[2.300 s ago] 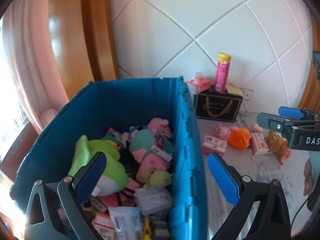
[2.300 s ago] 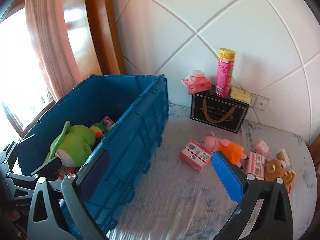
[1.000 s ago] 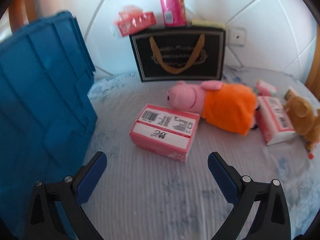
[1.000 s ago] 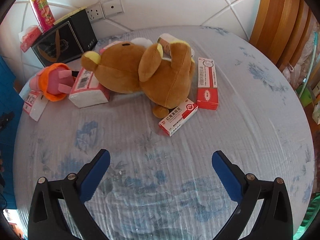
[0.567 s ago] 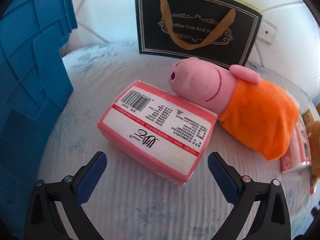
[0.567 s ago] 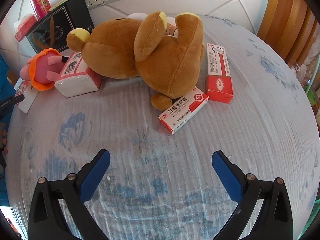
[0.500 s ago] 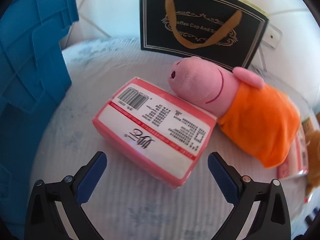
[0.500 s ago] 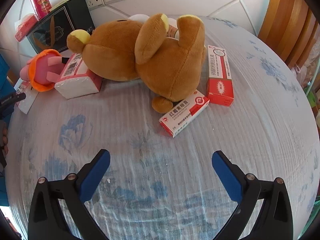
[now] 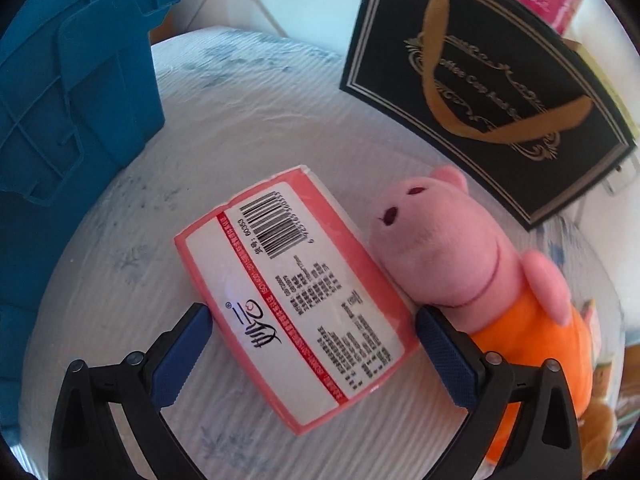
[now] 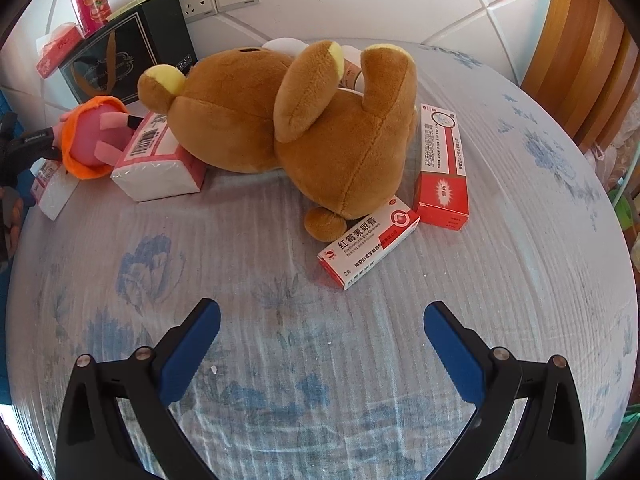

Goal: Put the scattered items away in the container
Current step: 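Move the right tool to the red ointment box while the left tool approaches the pink tissue pack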

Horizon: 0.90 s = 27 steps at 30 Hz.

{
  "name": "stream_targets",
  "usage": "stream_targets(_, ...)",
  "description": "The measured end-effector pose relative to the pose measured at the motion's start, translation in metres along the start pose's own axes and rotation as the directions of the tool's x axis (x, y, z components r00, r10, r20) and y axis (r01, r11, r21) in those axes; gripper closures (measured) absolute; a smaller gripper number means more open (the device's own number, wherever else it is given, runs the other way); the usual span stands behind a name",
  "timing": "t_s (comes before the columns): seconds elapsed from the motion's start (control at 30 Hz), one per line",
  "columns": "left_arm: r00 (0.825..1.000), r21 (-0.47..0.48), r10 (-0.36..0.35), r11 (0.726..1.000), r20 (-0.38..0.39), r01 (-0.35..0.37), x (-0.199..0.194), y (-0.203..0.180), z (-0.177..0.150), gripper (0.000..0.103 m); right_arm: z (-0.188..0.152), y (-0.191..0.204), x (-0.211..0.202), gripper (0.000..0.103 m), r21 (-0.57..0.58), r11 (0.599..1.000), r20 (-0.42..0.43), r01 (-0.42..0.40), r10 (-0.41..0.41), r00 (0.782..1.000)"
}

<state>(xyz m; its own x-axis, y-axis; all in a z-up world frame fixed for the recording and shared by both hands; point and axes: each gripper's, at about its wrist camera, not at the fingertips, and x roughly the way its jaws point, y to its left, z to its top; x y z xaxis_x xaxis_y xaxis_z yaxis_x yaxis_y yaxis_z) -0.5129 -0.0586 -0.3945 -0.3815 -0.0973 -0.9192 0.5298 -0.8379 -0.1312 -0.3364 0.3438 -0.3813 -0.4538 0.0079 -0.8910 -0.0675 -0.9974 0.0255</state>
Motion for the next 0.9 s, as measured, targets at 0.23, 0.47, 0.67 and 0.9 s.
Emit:
stream_targets(0.23,1.0,0.014,0.017,1.0,-0.002,-0.017,0.011,-0.007,0.019,0.0,0.006,-0.007,0.012,0.0,0.038,0.999,0.0,0.012,-0.012,1.0)
stream_targets(0.47,0.999,0.161,0.019,0.987,0.028,-0.023,0.015,-0.016,0.03,0.0,0.022,-0.022,0.036,0.0,0.151,0.986,-0.019,0.065,-0.063,0.998)
stream_targets(0.67,0.995,0.353,0.03,0.933,0.099,-0.064,0.015,-0.029,0.024,0.0,0.029,-0.03,0.052,0.0,0.197,0.974,-0.045,0.11,-0.103,0.994)
stream_targets(0.9,0.998,0.346,-0.042,0.938,0.053,0.021,0.016,-0.005,0.015,0.004,0.031,-0.032,0.054,0.021,0.184,0.973,-0.02,0.141,-0.139,0.99)
